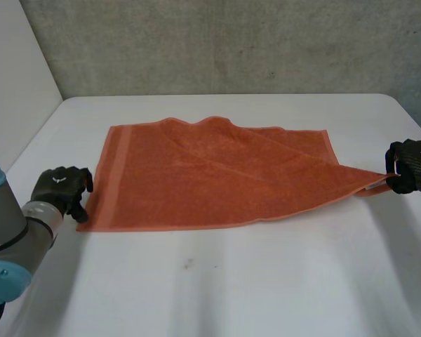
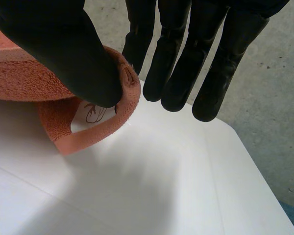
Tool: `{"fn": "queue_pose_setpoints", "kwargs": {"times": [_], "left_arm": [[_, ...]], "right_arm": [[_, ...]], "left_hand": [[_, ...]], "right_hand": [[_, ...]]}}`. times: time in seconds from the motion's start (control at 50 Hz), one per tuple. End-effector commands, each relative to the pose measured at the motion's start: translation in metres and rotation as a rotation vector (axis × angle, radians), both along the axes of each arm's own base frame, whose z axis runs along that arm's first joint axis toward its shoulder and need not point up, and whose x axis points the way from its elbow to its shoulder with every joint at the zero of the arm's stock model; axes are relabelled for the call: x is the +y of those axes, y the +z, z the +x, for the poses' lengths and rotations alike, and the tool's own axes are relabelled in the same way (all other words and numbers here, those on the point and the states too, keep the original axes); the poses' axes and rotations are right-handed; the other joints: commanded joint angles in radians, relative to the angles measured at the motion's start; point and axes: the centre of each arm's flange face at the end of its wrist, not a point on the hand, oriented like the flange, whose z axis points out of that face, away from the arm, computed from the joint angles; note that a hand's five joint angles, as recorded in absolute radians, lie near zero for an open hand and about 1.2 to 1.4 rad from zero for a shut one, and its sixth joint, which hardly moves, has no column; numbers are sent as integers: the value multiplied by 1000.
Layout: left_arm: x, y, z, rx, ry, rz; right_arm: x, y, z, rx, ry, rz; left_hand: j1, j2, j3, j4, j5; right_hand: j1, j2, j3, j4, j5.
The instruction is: Fold the laundry
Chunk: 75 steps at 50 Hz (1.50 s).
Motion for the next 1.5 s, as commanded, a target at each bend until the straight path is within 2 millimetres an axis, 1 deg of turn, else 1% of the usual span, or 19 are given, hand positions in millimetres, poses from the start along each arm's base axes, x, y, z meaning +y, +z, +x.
{"fn": "queue_pose_setpoints", "kwargs": {"times": [0.02,0.18,0.26,0.46,0.82,0.98,1.04,1.08,1.12,1.14,1.18,1.26,1.32,1.34,1.36,1.4,1.42,1.46,1.5], "left_arm": [[4,-10,-3,4,-35,46],[2,-19,-6,11,-61,66],[1,-23,-6,10,-61,76],[-3,-28,-6,7,-62,78],[-12,-26,-7,10,-59,52],[-17,-24,-8,10,-59,37],[-19,-25,-8,12,-59,37],[-20,-26,-8,12,-60,39],[-20,-26,-8,12,-59,39],[-20,-26,-8,12,-59,39],[-20,-25,-9,13,-62,34],[-22,-25,-9,14,-62,20],[-21,-25,-9,15,-64,17],[-20,-25,-9,14,-62,23],[-20,-25,-9,14,-62,23],[-15,-19,-9,12,-62,25],[-15,-19,-9,12,-62,25],[-5,-11,-8,13,-65,42],[-1,-10,-7,13,-62,56]], "right_arm": [[2,-1,2,0,6,6],[3,-3,3,13,10,7],[3,-3,3,14,12,7],[2,-3,3,20,13,4],[3,-4,3,31,15,5],[3,-4,3,32,16,7],[3,-4,3,32,16,7],[3,-5,3,32,16,9],[3,-5,3,32,16,9],[3,-5,3,34,16,8],[3,-5,3,34,16,8],[3,-4,3,32,16,7],[3,-4,3,32,16,7],[3,-4,3,32,16,7],[4,-5,3,32,16,9],[4,-5,3,32,16,9],[3,-5,2,32,14,9],[3,-5,2,32,14,9],[3,-5,2,32,14,9]], "left_hand": [[-73,-64,-64,-63,-62],[-32,-23,-23,-22,-21],[47,57,56,57,58],[56,66,65,67,67],[85,95,94,96,97],[164,174,174,175,176],[241,251,250,251,252],[381,391,390,392,392],[466,476,475,477,478],[467,477,476,478,478],[636,646,645,647,648],[722,732,731,733,734],[664,673,673,674,675],[524,534,533,535,536],[523,532,532,533,534],[-12,-2,-3,-1,-1],[-15,-5,-5,-4,-3],[-67,-58,-58,-57,-56],[-70,-61,-61,-60,-59]], "right_hand": [[413,213,208,203,236],[413,213,208,203,236],[413,213,208,203,236],[413,213,208,203,236],[413,213,208,203,236],[413,213,208,203,236],[413,213,208,203,236],[413,213,208,203,236],[413,213,208,203,236],[413,213,208,203,236],[413,213,208,203,236],[413,213,208,203,236],[413,213,208,203,236],[413,213,208,203,236],[413,213,208,203,236],[413,213,208,203,236],[413,213,208,203,236],[413,213,208,203,236],[413,213,208,203,236]]}}
